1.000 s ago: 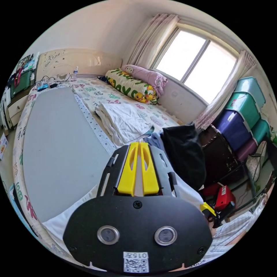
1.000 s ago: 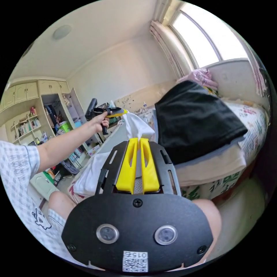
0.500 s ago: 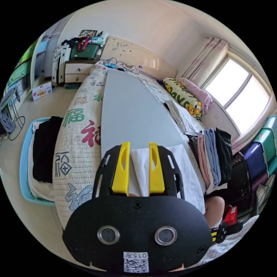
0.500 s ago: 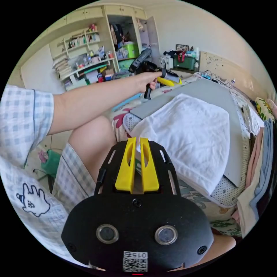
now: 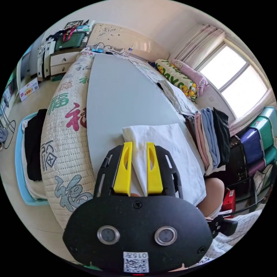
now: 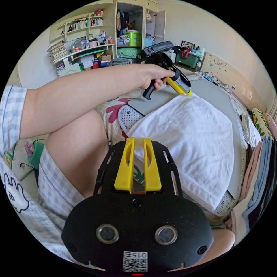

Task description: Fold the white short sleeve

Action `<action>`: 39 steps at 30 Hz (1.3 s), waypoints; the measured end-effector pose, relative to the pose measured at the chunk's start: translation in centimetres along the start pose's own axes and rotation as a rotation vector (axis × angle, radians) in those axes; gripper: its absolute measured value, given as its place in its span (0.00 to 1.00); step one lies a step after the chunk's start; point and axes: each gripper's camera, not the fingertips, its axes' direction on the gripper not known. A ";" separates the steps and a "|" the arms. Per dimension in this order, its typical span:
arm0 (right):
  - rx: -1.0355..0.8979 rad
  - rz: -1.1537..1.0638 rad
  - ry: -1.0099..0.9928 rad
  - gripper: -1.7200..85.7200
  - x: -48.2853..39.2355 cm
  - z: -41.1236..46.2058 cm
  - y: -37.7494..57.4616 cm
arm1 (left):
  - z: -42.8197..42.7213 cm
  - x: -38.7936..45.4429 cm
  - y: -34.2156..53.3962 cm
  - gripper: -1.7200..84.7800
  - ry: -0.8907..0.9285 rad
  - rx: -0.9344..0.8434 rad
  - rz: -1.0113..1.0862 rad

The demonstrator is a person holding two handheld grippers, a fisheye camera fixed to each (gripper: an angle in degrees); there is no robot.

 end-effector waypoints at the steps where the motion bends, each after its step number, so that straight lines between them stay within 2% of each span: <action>1: 0.000 0.002 0.009 0.09 0.4 -0.1 -0.7 | 0.2 -0.1 -0.4 0.11 -0.013 -0.028 -0.003; 8: -0.050 -0.058 -0.058 0.09 4.4 -1.2 -4.7 | -0.9 -1.3 -2.1 0.09 -0.019 -0.026 -0.029; 11: -0.036 -0.068 -0.225 0.09 8.6 -3.9 -6.5 | -2.3 -2.3 -2.6 0.10 0.022 0.002 -0.076; 13: 0.097 -0.013 -0.359 0.09 14.4 -8.4 -7.9 | -4.6 -3.1 -2.4 0.11 0.058 0.077 -0.094; 15: 0.235 0.055 -0.386 0.09 20.0 -11.7 -8.7 | -6.3 -4.1 -1.9 0.11 0.100 0.145 -0.126; 16: 0.312 0.100 -0.351 0.09 23.9 -13.3 -9.1 | -7.2 -4.9 -1.6 0.12 0.130 0.185 -0.153; 18: 0.349 0.228 -0.218 0.09 29.7 -14.1 -9.8 | -8.1 -6.3 -1.1 0.12 0.173 0.225 -0.201; 22: 0.183 0.481 -0.004 0.14 41.3 -10.5 -12.4 | -9.5 -9.3 -1.0 0.15 0.208 0.276 -0.296; 26: 0.049 0.564 0.073 0.16 47.5 -5.6 -14.0 | -9.9 -11.3 -1.5 0.18 0.210 0.252 -0.330; 29: 0.007 0.601 0.008 0.14 50.4 -2.0 -13.8 | -10.3 -12.5 -1.9 0.20 0.207 0.230 -0.340; 32: 0.001 0.597 -0.149 0.12 52.0 0.7 -15.1 | -10.5 -13.8 -2.1 0.21 0.229 0.217 -0.350; 39: -0.036 0.429 -0.185 0.10 51.6 6.0 -21.1 | -9.8 -16.7 -2.5 0.22 0.328 0.164 -0.360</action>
